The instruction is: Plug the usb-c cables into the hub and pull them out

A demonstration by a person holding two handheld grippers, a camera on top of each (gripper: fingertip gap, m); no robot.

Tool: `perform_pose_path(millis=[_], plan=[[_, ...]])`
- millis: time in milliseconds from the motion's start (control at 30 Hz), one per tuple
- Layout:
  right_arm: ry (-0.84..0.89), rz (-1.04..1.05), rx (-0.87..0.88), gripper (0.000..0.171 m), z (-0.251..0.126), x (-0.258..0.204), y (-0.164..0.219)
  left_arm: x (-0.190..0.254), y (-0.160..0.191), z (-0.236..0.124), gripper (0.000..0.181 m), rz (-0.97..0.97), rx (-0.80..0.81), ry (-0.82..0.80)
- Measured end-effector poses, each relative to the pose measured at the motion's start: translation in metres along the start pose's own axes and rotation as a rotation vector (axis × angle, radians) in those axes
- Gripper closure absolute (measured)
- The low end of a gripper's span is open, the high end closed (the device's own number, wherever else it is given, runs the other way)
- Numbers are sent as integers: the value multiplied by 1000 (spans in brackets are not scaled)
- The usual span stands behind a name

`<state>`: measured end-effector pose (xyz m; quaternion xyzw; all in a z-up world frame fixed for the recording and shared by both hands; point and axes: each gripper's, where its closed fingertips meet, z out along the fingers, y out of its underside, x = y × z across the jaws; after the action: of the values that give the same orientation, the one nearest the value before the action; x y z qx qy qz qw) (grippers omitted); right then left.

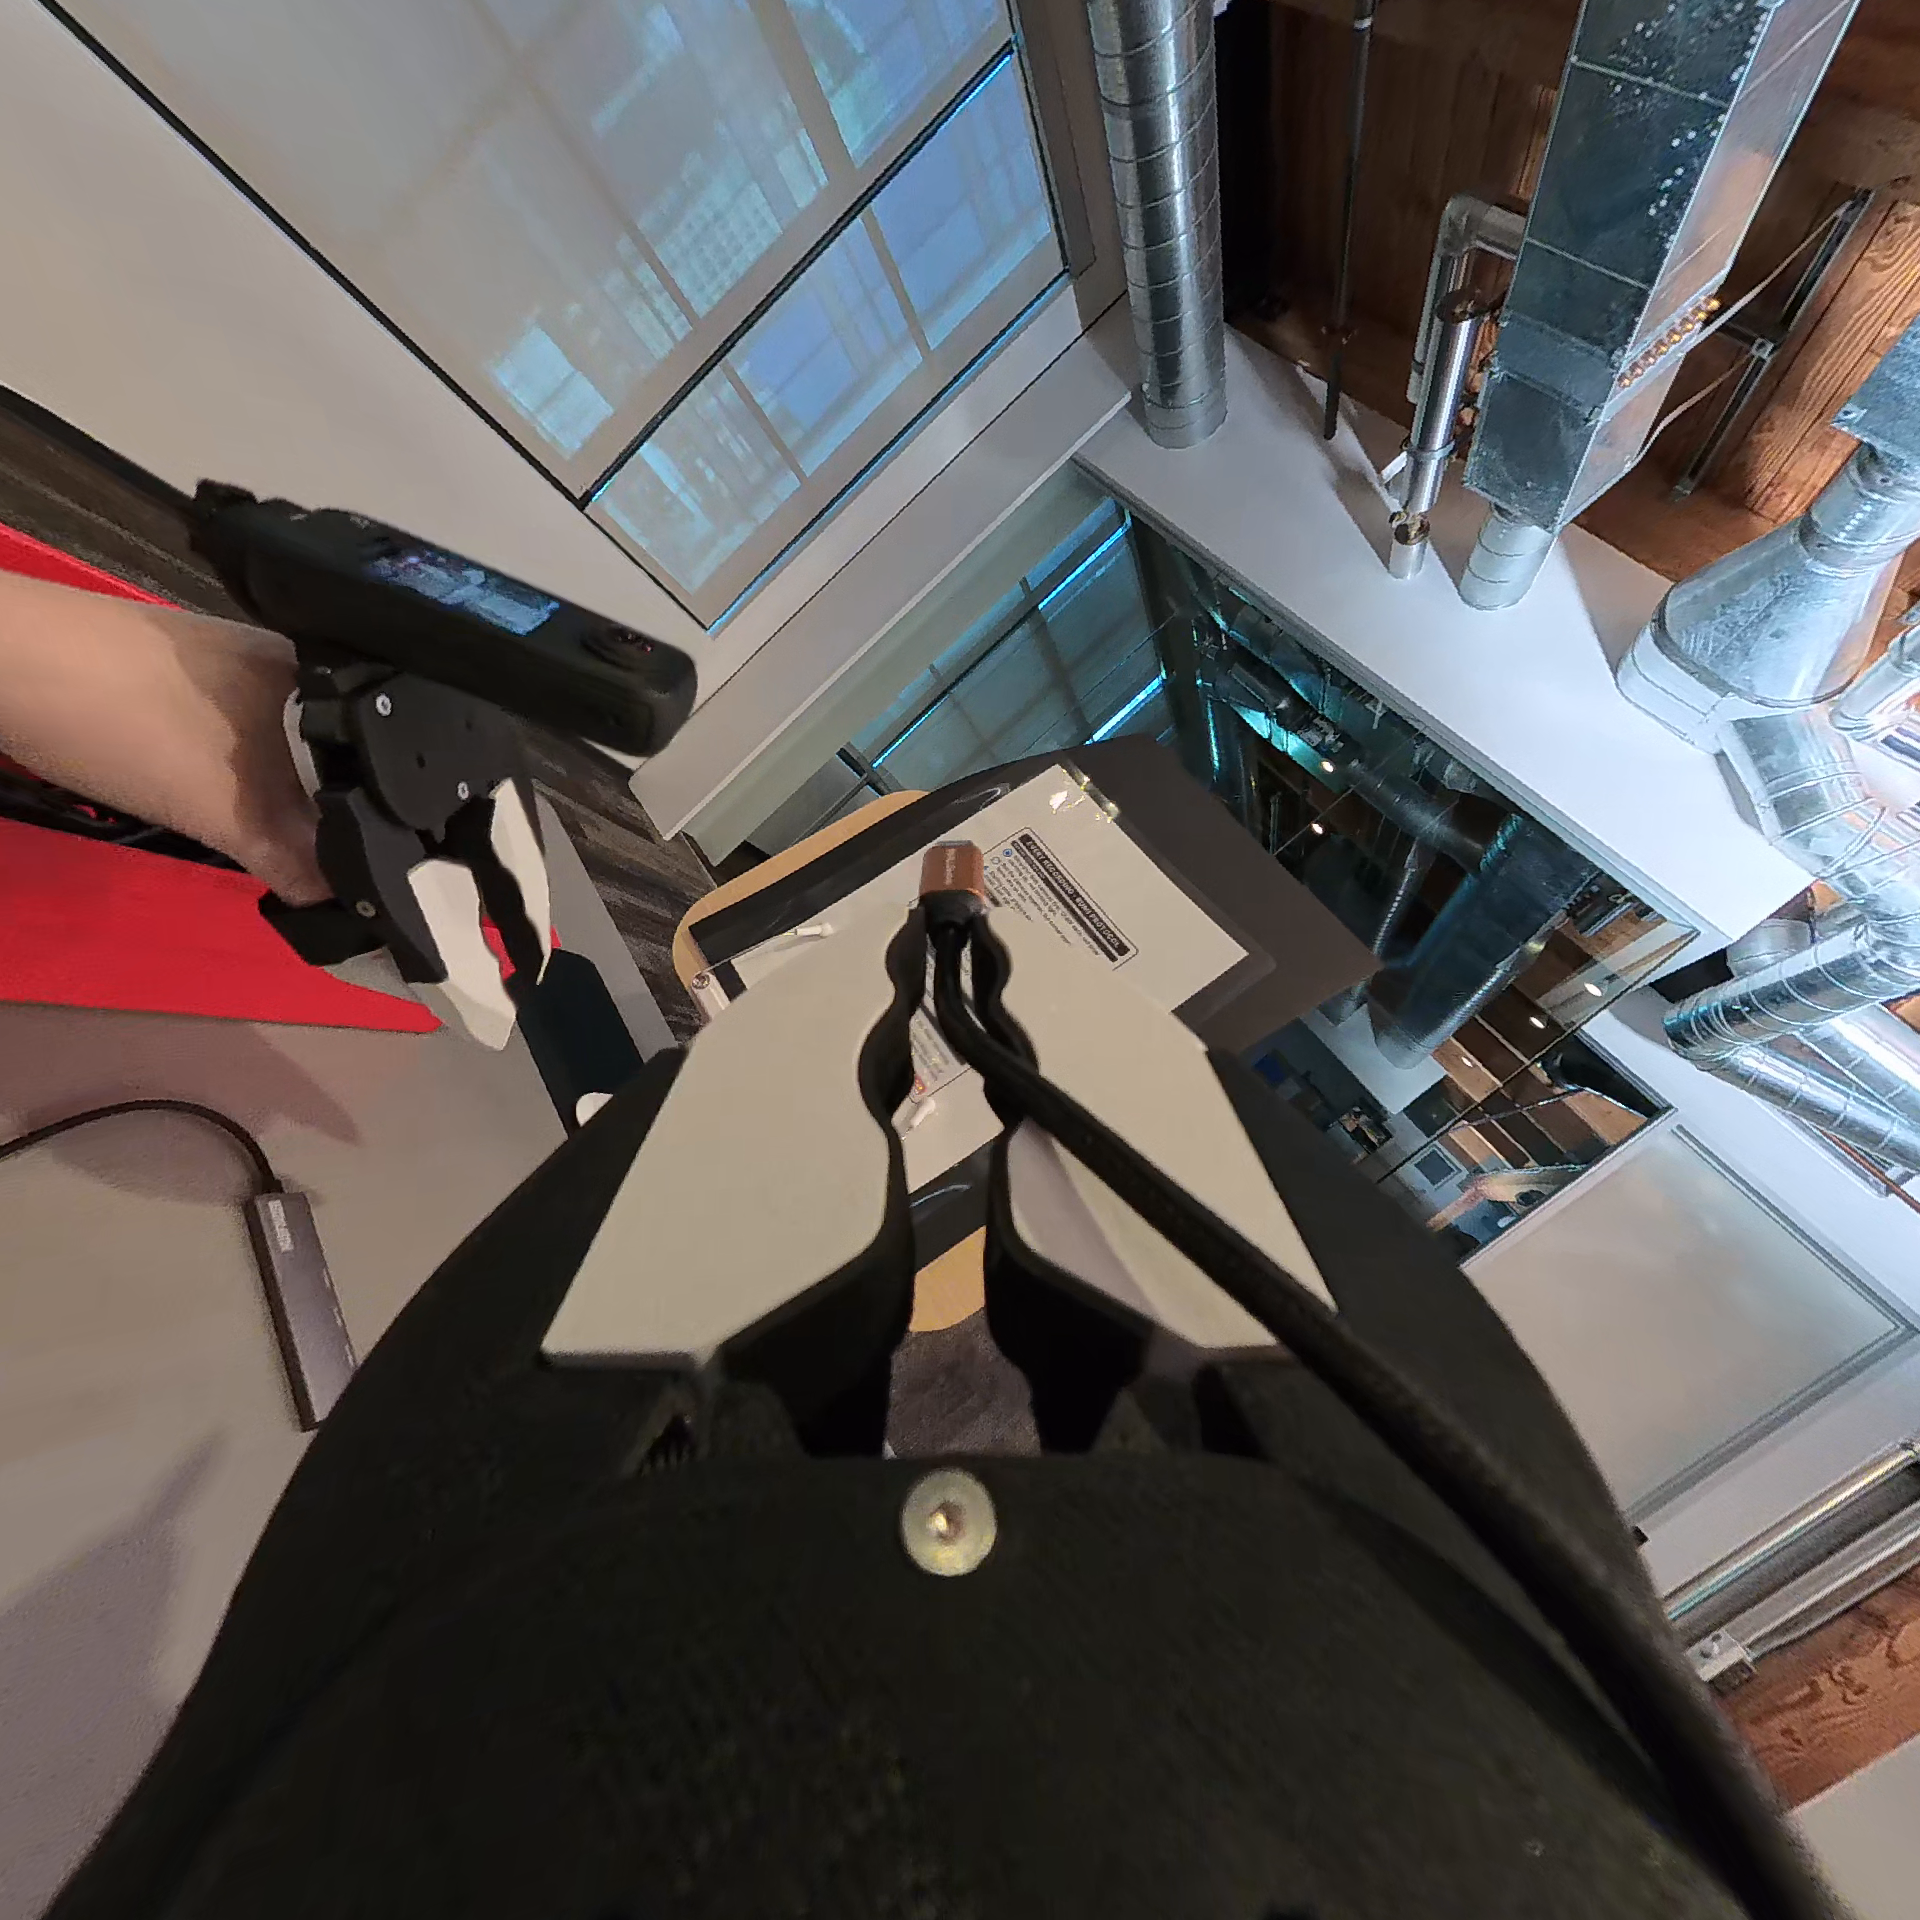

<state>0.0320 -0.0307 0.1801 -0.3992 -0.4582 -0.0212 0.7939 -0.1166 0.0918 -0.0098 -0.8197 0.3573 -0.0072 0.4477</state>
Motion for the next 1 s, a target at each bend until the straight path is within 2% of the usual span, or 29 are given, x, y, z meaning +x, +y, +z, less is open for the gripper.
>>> perform_pose_path(millis=[133,233,367,467,633,767,967,1000], plan=[[11,5,5,161,-4,4,0,0,5,6,145,64,-38,-53],[19,11,14,162,-7,7,-1,8,8,10,145,77,-50,-3],[21,3,7,162,-12,11,0,31,31,7,147,149,-170,282],[41,21,24,162,-19,19,-2,32,33,8,148,206,-192,437],[60,62,63,162,-29,29,-3,47,69,28,143,326,-461,645],[77,62,60,162,-35,34,-1,39,98,57,141,490,-622,599],[93,87,103,162,-45,40,-7,43,119,82,140,580,-748,628],[97,89,106,162,-46,42,-7,43,118,85,149,605,-739,616]])
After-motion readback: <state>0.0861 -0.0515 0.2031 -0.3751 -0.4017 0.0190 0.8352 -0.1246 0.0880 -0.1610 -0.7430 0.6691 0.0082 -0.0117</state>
